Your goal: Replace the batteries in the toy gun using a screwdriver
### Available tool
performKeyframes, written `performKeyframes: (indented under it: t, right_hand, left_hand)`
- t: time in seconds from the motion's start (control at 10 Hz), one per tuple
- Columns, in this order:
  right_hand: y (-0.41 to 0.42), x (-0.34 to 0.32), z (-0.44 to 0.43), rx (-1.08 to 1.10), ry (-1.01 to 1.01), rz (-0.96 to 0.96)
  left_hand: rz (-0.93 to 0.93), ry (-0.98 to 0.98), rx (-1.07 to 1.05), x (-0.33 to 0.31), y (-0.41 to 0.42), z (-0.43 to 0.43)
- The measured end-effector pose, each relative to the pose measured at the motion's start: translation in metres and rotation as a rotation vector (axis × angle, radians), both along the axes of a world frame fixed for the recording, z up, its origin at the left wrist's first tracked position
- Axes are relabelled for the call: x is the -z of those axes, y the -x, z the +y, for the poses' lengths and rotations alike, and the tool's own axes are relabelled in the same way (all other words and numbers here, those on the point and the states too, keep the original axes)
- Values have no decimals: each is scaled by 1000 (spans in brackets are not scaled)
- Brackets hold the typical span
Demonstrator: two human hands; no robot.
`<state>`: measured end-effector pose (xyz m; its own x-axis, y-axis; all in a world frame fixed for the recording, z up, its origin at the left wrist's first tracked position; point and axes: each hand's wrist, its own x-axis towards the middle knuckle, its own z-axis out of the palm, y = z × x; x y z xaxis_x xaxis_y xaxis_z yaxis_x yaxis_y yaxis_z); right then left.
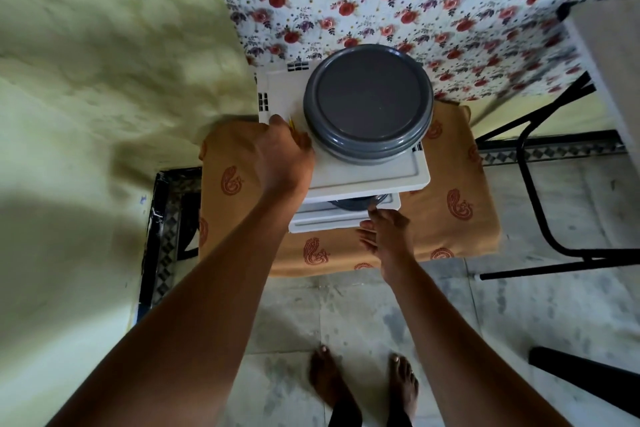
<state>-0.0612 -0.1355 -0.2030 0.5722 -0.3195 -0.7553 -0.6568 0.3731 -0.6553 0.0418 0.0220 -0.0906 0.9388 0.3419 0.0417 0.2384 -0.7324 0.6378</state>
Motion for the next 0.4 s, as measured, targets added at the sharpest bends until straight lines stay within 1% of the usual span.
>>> performKeyframes:
  t: [0.1,0.2,0.3,0.4]
  right_hand:
    - [3,-3,-1,-14,-4,-5]
    - [4,-8,-1,-11,-14,-25]
    - [7,-19,-1,-28,4,-33]
    - [13,-32,0,-28,42,-80]
  left_hand:
    - [-4,-49,4,3,-1,-1]
    - [-12,-49,30,6,2,0]
    - [-13,38,35,6,6,3]
    - [-45,80,-18,4,20,7]
